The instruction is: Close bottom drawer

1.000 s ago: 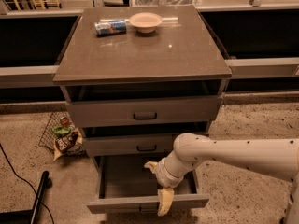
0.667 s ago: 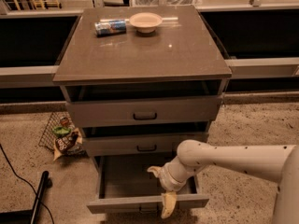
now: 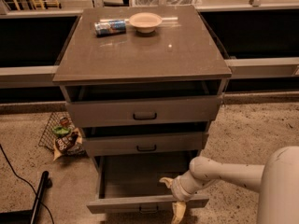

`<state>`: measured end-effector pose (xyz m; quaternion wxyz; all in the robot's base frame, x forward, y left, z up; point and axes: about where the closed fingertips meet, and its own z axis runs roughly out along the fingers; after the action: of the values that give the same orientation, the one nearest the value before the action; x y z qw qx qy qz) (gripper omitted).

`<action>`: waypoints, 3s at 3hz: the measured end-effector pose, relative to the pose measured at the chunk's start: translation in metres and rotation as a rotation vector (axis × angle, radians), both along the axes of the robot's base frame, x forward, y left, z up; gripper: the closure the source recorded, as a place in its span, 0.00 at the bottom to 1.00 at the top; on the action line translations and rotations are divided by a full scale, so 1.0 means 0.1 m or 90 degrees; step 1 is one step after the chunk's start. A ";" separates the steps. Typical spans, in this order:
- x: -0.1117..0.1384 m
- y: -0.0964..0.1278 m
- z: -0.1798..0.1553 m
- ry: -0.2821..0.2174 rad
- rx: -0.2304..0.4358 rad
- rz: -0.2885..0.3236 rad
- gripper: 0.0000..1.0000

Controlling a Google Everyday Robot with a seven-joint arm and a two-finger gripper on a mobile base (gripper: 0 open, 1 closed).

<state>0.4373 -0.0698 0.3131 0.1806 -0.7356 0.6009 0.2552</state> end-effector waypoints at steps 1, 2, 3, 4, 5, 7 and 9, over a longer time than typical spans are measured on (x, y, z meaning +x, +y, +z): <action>-0.02 0.03 -0.05 0.005 0.004 0.000 0.00; -0.07 -0.07 -0.29 -0.003 -0.026 -0.009 0.17; -0.14 -0.27 -0.65 -0.018 -0.034 -0.030 0.41; -0.22 -0.44 -0.93 -0.030 -0.034 -0.036 0.64; -0.26 -0.64 -1.27 -0.021 -0.028 -0.051 0.87; 0.06 -0.93 -1.67 -0.025 -0.055 -0.106 0.60; 0.08 -0.94 -1.67 -0.026 -0.055 -0.107 0.06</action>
Offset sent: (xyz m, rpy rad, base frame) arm -0.0010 -0.0255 -0.0628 -0.1165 -0.0631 -0.0607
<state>0.4449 -0.1636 0.1456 0.1816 -0.6946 0.6674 0.1975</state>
